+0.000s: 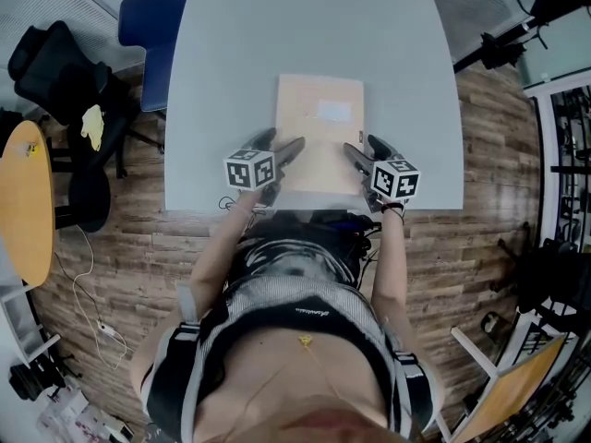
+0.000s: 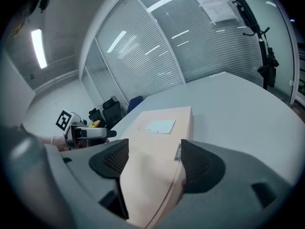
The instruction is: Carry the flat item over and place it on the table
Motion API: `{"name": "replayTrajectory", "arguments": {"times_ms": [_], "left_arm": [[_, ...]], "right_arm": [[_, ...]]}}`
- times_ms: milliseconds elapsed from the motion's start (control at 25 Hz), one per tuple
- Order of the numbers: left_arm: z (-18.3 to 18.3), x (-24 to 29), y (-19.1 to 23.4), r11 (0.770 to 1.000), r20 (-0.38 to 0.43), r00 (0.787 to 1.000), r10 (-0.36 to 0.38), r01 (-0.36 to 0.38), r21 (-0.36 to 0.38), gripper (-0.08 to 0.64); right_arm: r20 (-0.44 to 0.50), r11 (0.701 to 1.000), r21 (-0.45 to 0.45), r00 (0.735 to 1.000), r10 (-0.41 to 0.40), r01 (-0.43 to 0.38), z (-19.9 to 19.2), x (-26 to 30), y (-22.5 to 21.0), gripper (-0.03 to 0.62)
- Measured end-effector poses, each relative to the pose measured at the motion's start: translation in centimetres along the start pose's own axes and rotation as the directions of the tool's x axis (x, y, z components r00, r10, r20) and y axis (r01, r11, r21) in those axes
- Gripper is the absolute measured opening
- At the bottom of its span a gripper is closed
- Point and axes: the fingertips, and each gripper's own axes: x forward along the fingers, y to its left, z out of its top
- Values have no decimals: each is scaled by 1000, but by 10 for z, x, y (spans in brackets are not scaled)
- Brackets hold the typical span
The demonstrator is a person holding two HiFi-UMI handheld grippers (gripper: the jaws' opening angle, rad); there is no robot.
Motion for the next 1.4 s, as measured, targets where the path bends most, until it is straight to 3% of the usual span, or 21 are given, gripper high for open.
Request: {"name": "replayTrajectory", "arguments": {"times_ms": [240, 480, 600, 680, 800, 1040, 1400], "left_arm": [[-3, -5, -14, 998, -3, 999, -35, 35, 42, 368], [9, -17, -53, 979, 16, 994, -107, 103, 177, 358], [22, -25, -71, 969, 64, 990, -124, 107, 223, 177], [30, -31, -82, 961, 90, 986, -140, 114, 251, 105], [41, -38, -99, 952, 118, 976, -185, 148, 269, 50], [57, -54, -127, 936, 153, 958, -241, 187, 299, 17], [73, -73, -154, 912, 191, 939, -285, 204, 355, 12]], "right_arm": [[11, 1000, 2, 1000, 11, -11, 2, -7, 9, 324], [46, 996, -81, 998, 39, -35, 17, -18, 37, 218], [74, 988, -149, 996, 40, -29, 28, -25, 57, 188], [98, 982, -187, 994, 52, -33, 38, -30, 70, 170], [142, 971, -234, 987, 78, -43, 53, -40, 91, 131], [219, 953, -300, 969, 113, -44, 79, -59, 126, 28], [273, 947, -316, 950, 150, -59, 93, -75, 154, 18]]}}
